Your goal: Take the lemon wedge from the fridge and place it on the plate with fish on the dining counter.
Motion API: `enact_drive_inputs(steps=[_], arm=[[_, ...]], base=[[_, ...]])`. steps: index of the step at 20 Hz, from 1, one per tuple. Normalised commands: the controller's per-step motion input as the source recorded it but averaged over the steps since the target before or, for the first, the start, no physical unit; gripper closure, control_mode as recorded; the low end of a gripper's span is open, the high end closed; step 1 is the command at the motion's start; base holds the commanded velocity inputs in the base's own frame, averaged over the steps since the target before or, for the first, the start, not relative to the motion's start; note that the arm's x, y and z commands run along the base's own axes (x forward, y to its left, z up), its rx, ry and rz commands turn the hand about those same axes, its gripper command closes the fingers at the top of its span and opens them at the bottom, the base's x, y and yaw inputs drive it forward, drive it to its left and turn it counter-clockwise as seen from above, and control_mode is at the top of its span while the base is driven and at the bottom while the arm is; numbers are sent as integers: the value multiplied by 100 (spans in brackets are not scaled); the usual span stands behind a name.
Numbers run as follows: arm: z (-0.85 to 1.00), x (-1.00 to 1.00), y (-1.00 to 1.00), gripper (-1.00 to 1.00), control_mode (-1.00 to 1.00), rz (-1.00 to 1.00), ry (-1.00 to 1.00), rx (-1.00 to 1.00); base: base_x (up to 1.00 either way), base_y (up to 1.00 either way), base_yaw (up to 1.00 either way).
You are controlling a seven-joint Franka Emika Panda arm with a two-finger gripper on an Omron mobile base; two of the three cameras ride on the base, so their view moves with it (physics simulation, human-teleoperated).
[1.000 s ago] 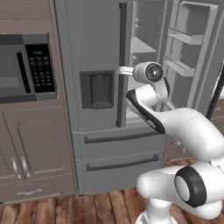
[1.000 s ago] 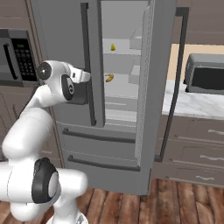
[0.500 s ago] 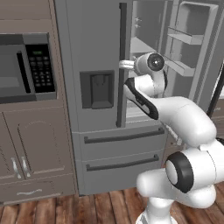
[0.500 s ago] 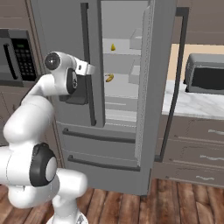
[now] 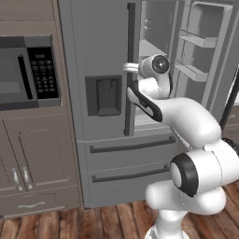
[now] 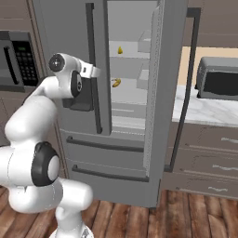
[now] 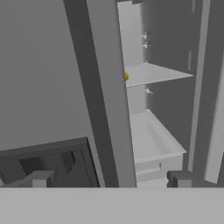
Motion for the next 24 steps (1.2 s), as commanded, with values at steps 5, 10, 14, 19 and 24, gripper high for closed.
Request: enact_drive_inputs(steps=[5, 10, 14, 19, 24], arm=[[0, 49, 25, -100, -100, 0, 6, 0], [-3, 59, 2, -100, -100, 0, 5, 0], [-11, 57, 0, -100, -100, 0, 2, 0], [-26, 56, -2, -100, -100, 0, 1, 0], [-23, 38, -4, -100, -100, 0, 1, 0]], base=[[0, 0, 0], [0, 0, 0], [0, 0, 0], [0, 0, 0], [0, 0, 0]])
